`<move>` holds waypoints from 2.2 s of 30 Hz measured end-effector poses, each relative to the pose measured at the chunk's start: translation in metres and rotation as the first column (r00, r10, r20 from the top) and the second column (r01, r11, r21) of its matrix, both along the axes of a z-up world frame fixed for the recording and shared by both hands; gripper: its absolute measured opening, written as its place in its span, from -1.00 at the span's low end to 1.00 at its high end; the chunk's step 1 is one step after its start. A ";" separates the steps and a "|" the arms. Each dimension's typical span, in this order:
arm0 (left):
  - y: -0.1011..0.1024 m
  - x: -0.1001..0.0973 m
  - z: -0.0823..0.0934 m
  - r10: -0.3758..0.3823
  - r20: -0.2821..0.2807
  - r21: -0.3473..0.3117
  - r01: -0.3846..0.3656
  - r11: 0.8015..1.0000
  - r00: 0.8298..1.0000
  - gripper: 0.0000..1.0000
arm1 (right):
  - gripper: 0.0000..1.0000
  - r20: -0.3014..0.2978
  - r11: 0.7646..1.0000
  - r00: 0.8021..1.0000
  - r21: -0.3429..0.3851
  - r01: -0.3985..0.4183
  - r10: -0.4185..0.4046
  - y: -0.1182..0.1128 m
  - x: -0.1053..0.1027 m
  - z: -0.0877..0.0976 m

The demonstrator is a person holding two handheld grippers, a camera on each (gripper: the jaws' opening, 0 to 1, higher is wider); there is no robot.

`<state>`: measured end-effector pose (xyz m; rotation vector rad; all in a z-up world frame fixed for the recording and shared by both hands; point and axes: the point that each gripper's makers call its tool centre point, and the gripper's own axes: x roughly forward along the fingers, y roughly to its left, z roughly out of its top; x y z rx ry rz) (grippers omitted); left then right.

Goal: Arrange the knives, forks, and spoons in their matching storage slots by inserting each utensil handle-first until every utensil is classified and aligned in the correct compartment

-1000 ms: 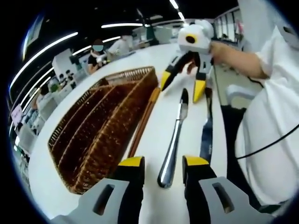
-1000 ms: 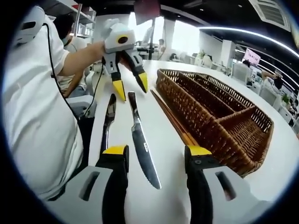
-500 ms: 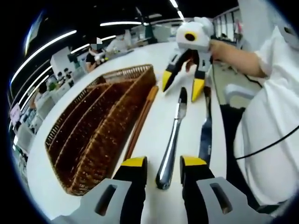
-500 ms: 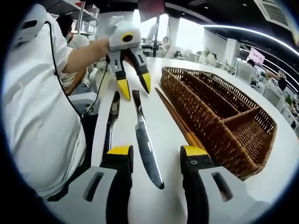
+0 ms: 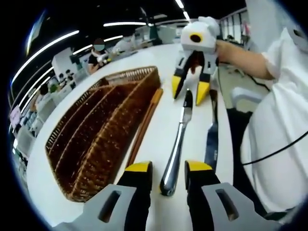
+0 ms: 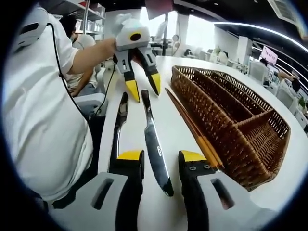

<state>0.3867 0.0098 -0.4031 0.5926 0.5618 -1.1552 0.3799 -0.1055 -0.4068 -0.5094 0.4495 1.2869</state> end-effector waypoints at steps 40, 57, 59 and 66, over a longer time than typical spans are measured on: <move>-0.001 -0.003 -0.001 -0.006 -0.012 -0.003 0.006 1.000 1.000 -0.55 | -0.75 -0.192 0.998 0.981 -0.050 -0.031 0.021 0.002 -0.004 -0.002; -0.004 -0.006 -0.001 -0.042 0.000 0.015 0.042 0.999 0.999 -0.67 | -0.77 -0.309 0.998 0.951 -0.055 -0.030 0.011 0.004 -0.004 -0.002; -0.004 -0.005 -0.002 -0.044 0.013 0.023 0.044 0.999 0.999 -0.70 | -0.77 -0.317 0.998 0.948 -0.060 -0.030 0.009 0.004 -0.004 -0.002; -0.007 -0.004 -0.004 -0.061 0.021 0.047 0.060 0.997 0.998 -0.72 | -0.77 -0.327 0.998 0.945 -0.060 -0.034 0.013 0.004 -0.005 -0.003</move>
